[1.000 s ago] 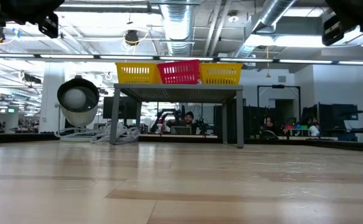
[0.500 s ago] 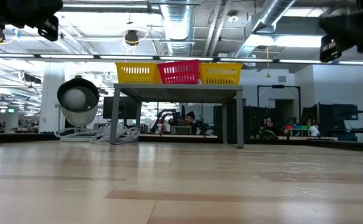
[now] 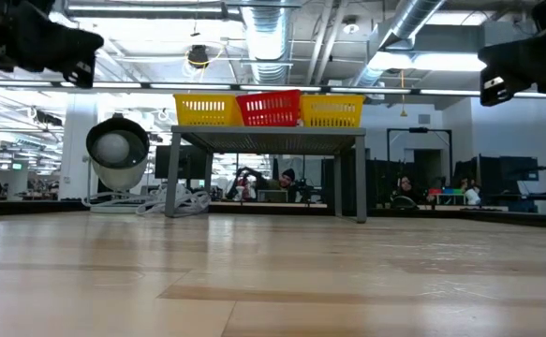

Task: Pick & Place Office Desk Supplies
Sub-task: Return to Home Position

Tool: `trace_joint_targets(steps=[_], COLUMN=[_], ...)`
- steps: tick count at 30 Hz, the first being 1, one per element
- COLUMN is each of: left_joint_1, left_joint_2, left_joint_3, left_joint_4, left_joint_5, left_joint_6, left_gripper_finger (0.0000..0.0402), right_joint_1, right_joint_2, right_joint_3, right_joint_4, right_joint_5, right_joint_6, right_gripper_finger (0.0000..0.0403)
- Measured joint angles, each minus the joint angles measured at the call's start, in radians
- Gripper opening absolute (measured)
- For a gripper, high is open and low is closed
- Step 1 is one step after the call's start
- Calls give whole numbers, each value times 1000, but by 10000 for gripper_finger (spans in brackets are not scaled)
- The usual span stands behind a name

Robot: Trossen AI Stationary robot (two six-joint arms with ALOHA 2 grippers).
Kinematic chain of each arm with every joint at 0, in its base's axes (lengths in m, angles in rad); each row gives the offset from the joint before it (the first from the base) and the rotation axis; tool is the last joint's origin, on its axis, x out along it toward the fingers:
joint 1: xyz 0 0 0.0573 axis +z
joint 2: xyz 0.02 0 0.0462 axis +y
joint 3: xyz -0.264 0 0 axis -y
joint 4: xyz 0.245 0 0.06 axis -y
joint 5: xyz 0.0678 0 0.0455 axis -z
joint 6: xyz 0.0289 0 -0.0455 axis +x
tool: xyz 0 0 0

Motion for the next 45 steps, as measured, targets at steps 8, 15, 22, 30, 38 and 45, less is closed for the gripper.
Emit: trace_joint_targets(steps=[8,15,22,30,38,45], left_joint_1=[0,0,0,1,1,1], left_joint_2=[0,0,0,1,1,15], left_joint_3=[-34,-36,-78,-113,-113,-113], left_joint_4=[-1,40,127,173,131,129], left_joint_5=[0,25,45,45,43,43], left_joint_6=[-19,-15,-12,-15,-18,-17], left_gripper_finger=[1,1,1,1,1,1], right_joint_1=[0,0,0,0,0,-1], right_joint_2=[0,0,0,0,0,42], right_joint_3=[0,0,0,1,1,18], right_joint_4=[-3,-4,-5,-6,-6,-54], right_joint_5=[0,0,0,0,0,4], right_joint_6=[3,10,10,18,18,39], right_gripper_finger=[0,0,0,0,0,0])
